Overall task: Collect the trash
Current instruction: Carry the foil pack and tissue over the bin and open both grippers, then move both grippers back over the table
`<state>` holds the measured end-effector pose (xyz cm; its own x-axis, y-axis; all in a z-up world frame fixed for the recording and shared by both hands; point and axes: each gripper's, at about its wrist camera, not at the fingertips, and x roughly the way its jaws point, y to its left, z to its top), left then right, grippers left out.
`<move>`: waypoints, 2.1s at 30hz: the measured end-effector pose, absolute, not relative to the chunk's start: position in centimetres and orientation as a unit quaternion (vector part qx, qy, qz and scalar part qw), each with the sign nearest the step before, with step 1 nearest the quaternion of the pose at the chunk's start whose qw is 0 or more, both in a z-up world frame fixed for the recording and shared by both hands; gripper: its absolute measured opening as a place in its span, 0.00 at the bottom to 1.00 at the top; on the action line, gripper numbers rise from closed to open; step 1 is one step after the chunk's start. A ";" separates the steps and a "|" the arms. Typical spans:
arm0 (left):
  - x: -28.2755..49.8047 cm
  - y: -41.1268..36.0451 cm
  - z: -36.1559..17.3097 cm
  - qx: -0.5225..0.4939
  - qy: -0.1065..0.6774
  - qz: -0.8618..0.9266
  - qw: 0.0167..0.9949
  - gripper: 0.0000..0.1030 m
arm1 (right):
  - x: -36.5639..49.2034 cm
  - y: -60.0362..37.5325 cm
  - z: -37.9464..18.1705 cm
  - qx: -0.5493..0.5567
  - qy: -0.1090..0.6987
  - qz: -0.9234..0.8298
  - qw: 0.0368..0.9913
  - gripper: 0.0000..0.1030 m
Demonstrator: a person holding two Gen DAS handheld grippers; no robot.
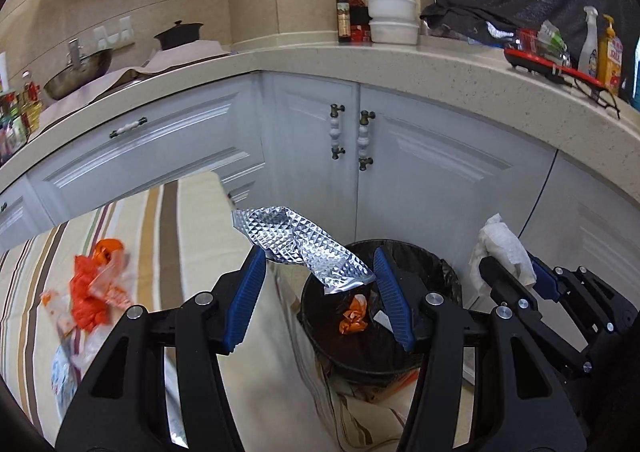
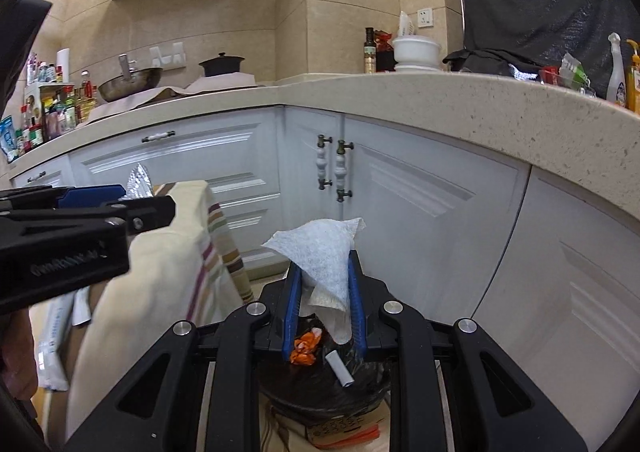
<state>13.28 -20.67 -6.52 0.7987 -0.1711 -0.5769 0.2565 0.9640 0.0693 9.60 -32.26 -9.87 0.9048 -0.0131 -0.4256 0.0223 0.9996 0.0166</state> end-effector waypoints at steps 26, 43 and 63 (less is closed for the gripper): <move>16.7 -19.9 -7.6 0.072 0.332 -0.089 0.936 0.72 | 10.9 -33.3 -10.6 0.039 0.232 -0.027 0.972 0.55; 5.7 0.2 -6.5 0.007 0.332 0.037 0.943 0.72 | 4.7 -18.1 -8.7 0.005 0.238 0.122 0.964 0.55; 0.0 8.9 -10.5 -0.036 0.357 0.079 0.930 0.72 | 3.1 -11.6 -13.4 -0.037 0.299 0.166 0.939 0.41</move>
